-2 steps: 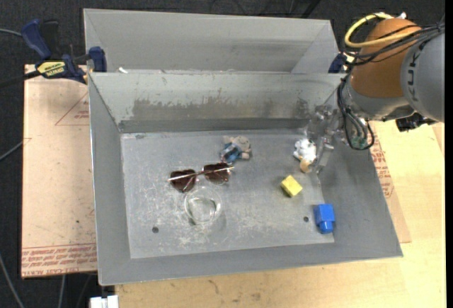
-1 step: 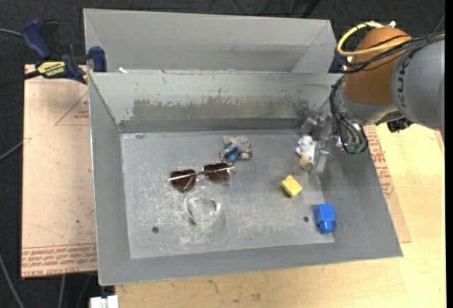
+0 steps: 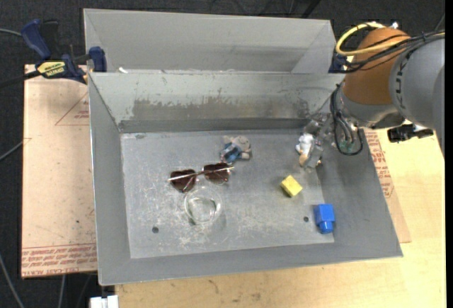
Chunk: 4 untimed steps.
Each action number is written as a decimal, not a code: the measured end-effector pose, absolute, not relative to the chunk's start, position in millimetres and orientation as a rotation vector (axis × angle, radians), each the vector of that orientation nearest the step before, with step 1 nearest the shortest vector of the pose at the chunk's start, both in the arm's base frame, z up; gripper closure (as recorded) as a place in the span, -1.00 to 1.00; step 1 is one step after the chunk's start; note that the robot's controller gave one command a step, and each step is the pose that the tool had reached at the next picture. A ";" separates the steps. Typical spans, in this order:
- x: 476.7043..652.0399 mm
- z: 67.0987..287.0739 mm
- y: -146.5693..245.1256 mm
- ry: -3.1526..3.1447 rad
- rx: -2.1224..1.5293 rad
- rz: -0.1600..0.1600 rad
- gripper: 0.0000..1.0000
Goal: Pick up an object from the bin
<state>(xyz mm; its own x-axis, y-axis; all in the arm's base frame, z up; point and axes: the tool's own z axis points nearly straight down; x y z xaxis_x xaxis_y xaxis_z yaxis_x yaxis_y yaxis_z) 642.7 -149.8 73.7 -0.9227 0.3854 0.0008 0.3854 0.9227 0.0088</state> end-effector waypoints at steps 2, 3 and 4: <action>641.6 77.9 -149.6 3.080 0.617 0.012 1.00; 641.3 101.2 -150.6 3.079 0.617 0.006 1.00; 641.7 121.7 -151.9 3.076 0.617 0.002 1.00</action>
Offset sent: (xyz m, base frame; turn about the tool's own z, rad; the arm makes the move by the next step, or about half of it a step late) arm -0.0001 -0.0001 0.0916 0.0000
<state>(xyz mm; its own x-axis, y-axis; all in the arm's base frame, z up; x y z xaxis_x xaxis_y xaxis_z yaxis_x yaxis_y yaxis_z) 641.7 -151.9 121.7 -0.9227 0.3854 -0.0041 0.3854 0.9227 0.0024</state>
